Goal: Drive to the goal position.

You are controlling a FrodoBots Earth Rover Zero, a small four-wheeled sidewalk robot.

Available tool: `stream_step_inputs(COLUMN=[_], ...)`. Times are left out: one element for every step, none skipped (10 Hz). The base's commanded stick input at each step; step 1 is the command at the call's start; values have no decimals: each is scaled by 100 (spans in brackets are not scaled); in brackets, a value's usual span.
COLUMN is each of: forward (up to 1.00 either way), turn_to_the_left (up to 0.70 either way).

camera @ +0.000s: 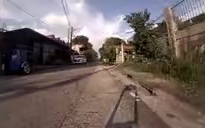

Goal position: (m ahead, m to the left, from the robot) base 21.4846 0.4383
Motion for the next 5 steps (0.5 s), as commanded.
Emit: stream_step_inputs(forward=[100,100,100,100,100], turn_to_the_left=[0,0,0,0,0])
